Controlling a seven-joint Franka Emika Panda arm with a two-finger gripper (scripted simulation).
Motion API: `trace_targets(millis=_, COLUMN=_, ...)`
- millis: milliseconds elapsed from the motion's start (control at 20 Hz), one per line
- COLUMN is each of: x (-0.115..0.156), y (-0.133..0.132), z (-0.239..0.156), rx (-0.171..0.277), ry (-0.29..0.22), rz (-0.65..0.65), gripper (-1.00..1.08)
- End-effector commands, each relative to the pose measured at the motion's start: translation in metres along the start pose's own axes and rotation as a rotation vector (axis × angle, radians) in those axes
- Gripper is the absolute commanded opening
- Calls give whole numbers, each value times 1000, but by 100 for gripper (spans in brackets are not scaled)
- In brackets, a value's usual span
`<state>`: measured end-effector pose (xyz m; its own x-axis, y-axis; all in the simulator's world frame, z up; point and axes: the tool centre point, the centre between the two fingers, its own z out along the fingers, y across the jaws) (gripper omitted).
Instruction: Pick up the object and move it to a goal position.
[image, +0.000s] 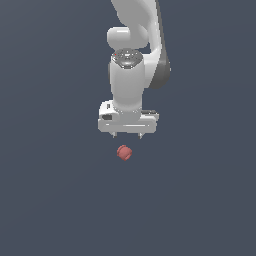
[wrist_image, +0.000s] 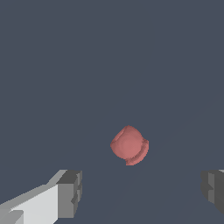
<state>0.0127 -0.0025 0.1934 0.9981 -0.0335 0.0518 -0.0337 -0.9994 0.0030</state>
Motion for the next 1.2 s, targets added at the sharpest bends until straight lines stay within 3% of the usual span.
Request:
trace_targets(millis=0, x=0, y=0, z=0, rx=0, ry=0, rz=0, gripper=100)
trace_targets(millis=650, x=-5, y=-9, z=-8, rx=20, ry=-16, rz=-22, gripper=100)
trace_targets(millis=1150, x=-5, y=-6, z=7, rx=20, ry=-23, rz=81, gripper=100)
